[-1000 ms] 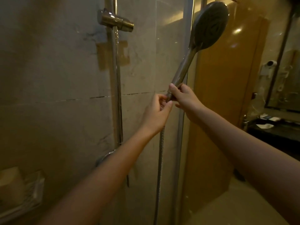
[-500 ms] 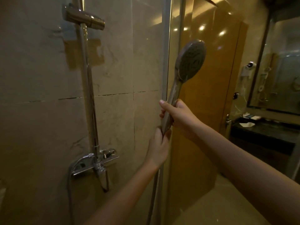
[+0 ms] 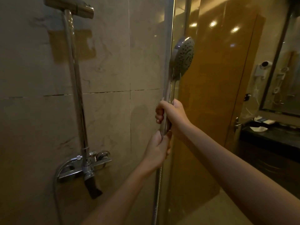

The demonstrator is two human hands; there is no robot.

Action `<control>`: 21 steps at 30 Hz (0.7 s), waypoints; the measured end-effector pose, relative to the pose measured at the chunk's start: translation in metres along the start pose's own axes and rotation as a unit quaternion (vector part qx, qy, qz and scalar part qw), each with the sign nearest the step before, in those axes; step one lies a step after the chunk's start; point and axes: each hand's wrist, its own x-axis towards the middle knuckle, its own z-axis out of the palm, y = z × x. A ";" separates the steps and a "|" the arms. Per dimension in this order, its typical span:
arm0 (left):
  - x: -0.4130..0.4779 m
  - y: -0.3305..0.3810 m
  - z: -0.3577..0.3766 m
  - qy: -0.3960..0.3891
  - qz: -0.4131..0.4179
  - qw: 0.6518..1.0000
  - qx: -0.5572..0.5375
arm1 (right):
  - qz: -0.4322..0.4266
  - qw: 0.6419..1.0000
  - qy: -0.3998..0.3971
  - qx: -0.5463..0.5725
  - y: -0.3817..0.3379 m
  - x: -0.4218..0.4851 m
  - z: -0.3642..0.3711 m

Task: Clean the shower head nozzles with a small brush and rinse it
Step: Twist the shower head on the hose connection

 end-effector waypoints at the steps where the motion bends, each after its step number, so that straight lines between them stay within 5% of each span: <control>1: 0.001 -0.001 -0.003 -0.003 -0.002 1.000 -0.003 | 0.004 1.000 -0.005 0.010 0.002 0.002 0.002; 9: 0.010 -0.008 -0.029 -0.037 -0.026 0.998 -0.037 | 0.019 0.998 -0.004 0.057 0.002 0.017 0.021; 15: 0.021 -0.010 -0.023 0.144 -0.060 0.987 0.042 | -0.034 0.996 0.079 0.005 0.007 0.017 0.041; 21: 0.030 -0.004 -0.023 0.172 -0.002 0.985 -0.020 | -0.066 0.995 0.072 -0.032 0.007 0.017 0.049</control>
